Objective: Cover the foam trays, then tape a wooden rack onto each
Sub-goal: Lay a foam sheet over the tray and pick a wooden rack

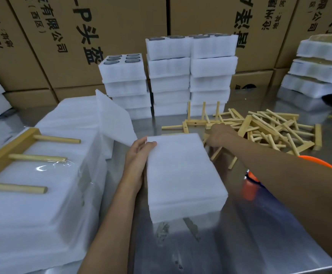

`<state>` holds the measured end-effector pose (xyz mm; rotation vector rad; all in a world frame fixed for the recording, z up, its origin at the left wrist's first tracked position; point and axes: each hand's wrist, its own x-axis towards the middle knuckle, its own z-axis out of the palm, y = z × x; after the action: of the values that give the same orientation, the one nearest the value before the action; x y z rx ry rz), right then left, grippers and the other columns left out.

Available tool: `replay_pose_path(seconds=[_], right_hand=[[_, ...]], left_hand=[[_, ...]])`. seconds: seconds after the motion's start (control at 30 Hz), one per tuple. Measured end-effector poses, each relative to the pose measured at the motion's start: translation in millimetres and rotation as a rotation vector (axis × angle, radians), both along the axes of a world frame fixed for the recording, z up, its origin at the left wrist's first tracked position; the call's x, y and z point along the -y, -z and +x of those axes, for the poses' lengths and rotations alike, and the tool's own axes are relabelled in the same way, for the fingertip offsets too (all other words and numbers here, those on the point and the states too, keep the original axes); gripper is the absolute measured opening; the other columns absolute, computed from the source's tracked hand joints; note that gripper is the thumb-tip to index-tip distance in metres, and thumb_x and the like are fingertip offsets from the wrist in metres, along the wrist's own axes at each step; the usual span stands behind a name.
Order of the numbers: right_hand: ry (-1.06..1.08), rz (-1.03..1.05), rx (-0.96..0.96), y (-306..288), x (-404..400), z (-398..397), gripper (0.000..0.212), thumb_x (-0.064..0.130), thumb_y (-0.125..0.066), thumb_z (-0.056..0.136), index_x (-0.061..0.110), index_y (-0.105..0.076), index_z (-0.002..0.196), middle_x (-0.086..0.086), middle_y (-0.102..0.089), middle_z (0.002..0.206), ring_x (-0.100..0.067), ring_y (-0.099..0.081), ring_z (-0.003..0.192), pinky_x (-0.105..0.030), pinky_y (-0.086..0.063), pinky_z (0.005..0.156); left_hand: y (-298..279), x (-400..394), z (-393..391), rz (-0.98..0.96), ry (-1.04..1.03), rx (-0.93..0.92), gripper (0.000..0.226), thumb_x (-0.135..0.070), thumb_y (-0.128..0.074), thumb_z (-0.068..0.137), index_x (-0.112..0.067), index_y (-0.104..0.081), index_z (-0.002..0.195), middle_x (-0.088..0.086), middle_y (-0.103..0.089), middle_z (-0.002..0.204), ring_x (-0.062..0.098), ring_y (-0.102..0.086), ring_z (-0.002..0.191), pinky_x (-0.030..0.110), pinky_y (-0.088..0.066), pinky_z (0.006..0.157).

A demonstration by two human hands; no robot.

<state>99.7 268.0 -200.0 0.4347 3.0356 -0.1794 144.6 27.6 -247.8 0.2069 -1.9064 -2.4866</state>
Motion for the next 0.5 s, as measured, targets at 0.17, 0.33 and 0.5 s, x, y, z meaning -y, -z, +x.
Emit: replay_pose_path(seconds=[0.17, 0.33, 0.5], right_hand=[[-0.038, -0.143, -0.133, -14, -6, -4, 0.012, 0.006, -0.053, 0.090, 0.012, -0.055, 0.101, -0.009, -0.063, 0.090, -0.025, -0.068, 0.062, -0.036, -0.058, 0.061], [-0.116, -0.383, -0.428, -54, 4, -1, 0.022, 0.000, -0.044, 0.088, 0.016, -0.051, 0.101, -0.012, -0.062, 0.102, -0.034, -0.067, 0.072, -0.036, -0.055, 0.055], [-0.447, -0.707, -0.533, -101, 19, 23, 0.015, 0.002, -0.052, 0.094, 0.016, -0.055, 0.098, -0.008, -0.060, 0.110, -0.034, -0.066, 0.083, -0.033, -0.059, 0.060]], left_hand=[[2, 1, -2, 0.000, 0.050, -0.027, 0.029, -0.020, -0.077, 0.084, -0.023, -0.067, 0.111, -0.001, -0.074, 0.106, 0.010, -0.073, 0.087, 0.027, -0.056, 0.074], [3, -3, 0, 0.011, 0.085, -0.037, 0.030, -0.016, -0.075, 0.086, -0.016, -0.065, 0.114, 0.001, -0.074, 0.103, 0.011, -0.071, 0.084, 0.027, -0.055, 0.073], [3, -3, 0, 0.061, 0.074, -0.028, 0.019, -0.014, -0.071, 0.088, -0.018, -0.064, 0.105, -0.001, -0.074, 0.087, 0.012, -0.069, 0.074, 0.025, -0.055, 0.063]])
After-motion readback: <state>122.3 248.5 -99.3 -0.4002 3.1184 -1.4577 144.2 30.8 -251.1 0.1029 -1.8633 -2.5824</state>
